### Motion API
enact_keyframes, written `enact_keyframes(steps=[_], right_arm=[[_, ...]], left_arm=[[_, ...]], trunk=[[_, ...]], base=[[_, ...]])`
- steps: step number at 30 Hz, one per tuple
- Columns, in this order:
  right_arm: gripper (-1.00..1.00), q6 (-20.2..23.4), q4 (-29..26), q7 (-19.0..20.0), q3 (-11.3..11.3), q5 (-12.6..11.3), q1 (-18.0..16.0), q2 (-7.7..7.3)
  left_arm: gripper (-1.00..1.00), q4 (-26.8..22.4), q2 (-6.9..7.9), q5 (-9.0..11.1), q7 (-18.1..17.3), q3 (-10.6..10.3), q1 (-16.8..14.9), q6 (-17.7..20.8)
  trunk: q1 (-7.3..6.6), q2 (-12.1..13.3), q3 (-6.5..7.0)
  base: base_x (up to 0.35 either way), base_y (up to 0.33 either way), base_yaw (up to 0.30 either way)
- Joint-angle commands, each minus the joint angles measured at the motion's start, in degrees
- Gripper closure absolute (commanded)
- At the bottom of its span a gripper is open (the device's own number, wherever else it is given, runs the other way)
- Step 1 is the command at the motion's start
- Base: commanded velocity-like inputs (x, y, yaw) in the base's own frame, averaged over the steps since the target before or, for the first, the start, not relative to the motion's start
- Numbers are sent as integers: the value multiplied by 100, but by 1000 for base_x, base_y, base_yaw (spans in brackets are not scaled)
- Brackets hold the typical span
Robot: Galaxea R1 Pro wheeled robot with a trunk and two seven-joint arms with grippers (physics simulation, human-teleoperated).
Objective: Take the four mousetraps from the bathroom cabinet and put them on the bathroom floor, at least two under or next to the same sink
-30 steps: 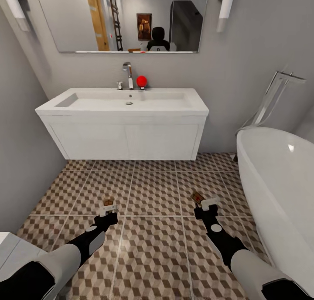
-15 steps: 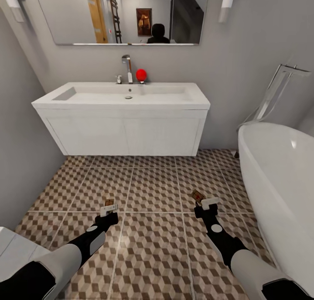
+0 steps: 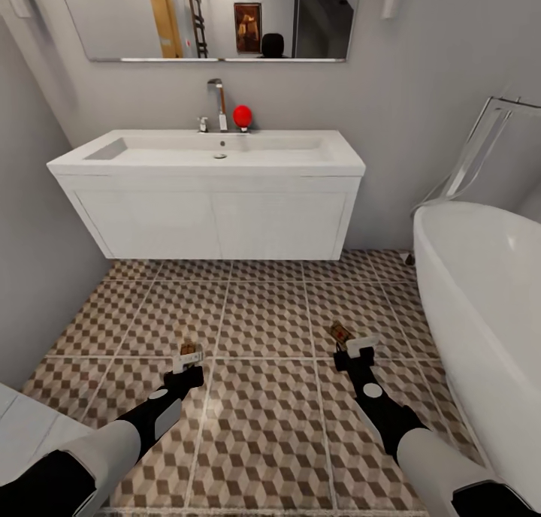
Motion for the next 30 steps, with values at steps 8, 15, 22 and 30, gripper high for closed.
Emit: enact_keyframes(steps=[8, 15, 22, 30], right_arm=[[100, 0, -116, -55, 38, 28, -4, -8], [100, 20, -370, -58, 36, 27, -4, -17], [100, 189, -794, -66, 33, 27, -4, -17], [100, 1144, -1367, -67, 17, 7, -4, -14]], left_arm=[[100, -6, 3, 28, 30, -49, -2, -13], [100, -50, 3, 34, 37, -49, -2, 10], [100, -823, 34, 27, 70, -9, -2, 1389], [100, -1224, 64, 19, 395, 11, -2, 1870]], trunk=[[175, -324, -224], [329, -605, -416], [483, -886, -608], [658, -1206, -827]], base=[[0, 0, 0], [0, 0, 0], [0, 0, 0], [0, 0, -58]])
